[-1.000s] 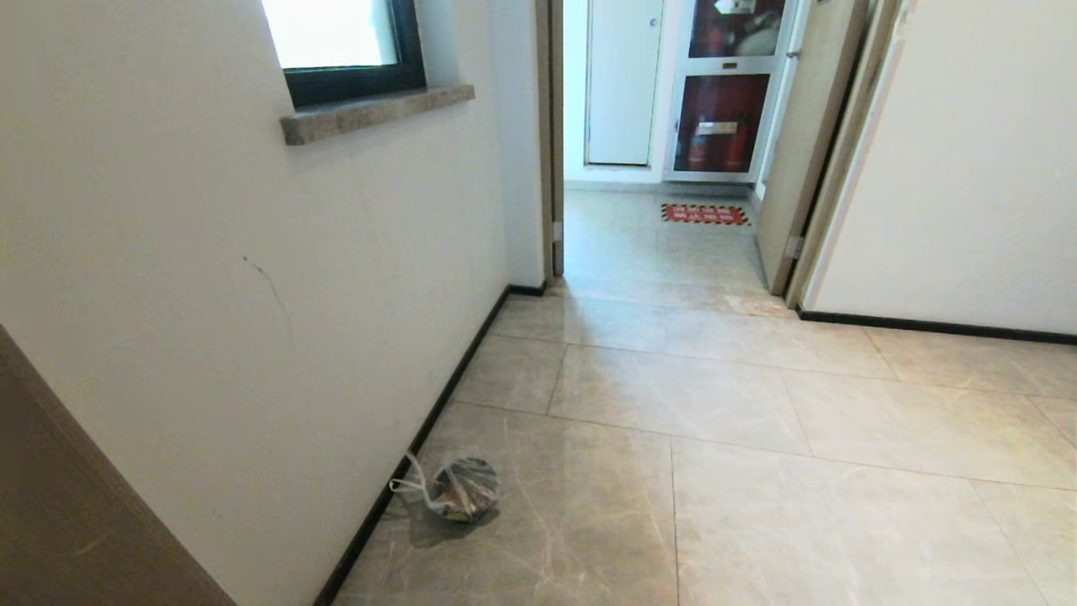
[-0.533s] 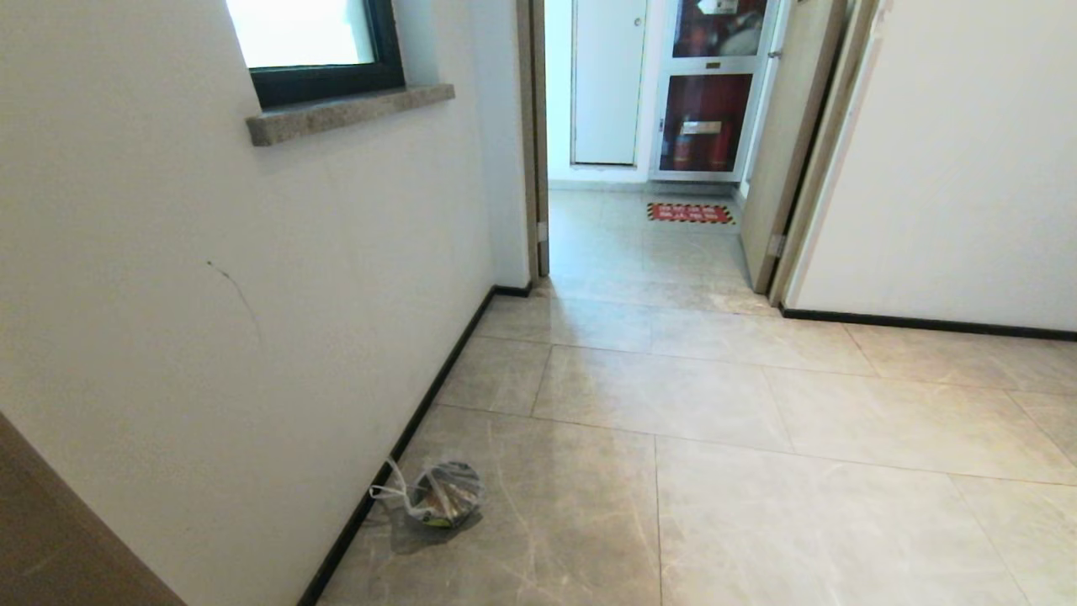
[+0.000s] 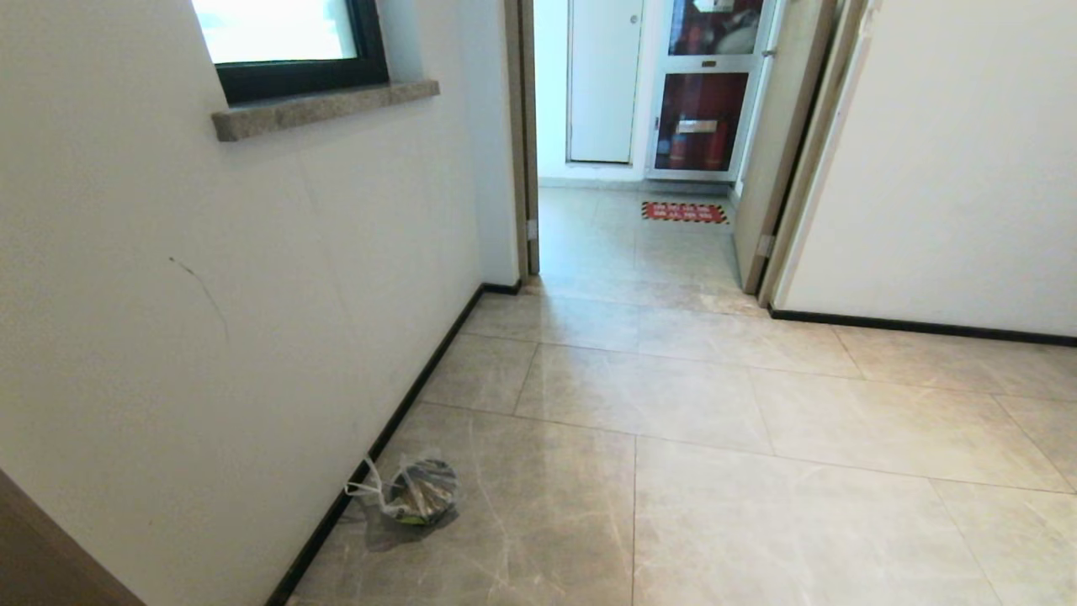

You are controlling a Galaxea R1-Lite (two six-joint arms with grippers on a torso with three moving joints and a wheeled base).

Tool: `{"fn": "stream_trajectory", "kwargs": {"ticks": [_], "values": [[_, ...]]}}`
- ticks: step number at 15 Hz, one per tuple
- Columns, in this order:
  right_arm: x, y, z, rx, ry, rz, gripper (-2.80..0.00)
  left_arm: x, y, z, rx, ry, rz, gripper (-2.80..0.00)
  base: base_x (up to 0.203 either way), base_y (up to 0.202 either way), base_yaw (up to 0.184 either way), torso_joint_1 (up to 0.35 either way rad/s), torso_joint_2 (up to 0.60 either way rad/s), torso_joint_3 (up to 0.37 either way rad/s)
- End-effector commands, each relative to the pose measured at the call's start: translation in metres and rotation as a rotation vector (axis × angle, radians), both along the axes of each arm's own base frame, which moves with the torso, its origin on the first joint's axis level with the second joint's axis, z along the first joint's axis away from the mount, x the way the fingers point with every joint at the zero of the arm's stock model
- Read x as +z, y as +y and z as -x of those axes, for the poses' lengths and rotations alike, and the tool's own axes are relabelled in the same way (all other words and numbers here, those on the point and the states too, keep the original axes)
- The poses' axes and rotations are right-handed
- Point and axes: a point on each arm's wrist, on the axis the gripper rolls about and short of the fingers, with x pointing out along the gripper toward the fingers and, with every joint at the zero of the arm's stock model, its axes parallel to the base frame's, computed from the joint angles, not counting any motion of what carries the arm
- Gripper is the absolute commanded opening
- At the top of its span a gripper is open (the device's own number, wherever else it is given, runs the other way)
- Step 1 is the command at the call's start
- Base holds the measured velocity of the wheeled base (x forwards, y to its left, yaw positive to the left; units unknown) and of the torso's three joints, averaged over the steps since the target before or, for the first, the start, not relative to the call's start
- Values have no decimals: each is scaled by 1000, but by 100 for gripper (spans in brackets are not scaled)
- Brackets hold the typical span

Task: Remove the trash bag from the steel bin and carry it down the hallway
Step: Put the trash bag at the door

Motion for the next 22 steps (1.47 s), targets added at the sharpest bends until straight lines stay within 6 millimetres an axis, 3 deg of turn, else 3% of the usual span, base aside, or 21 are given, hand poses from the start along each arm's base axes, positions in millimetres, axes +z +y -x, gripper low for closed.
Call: {"fn": "stream_trajectory", "kwargs": {"ticks": [1,9,22], "values": [[0,0,0,-1,-1,0,-280,0,0,0,0,-1,1,-280,0,0,0,0,0,0],[0,0,0,-1,-1,0,-280,0,0,0,2,-2,-8,-280,8,0,-1,0,0,1],[0,0,0,-1,-1,0,-280,1,0,0,4,-4,4,-280,188,0,0,3,2,0]]}}
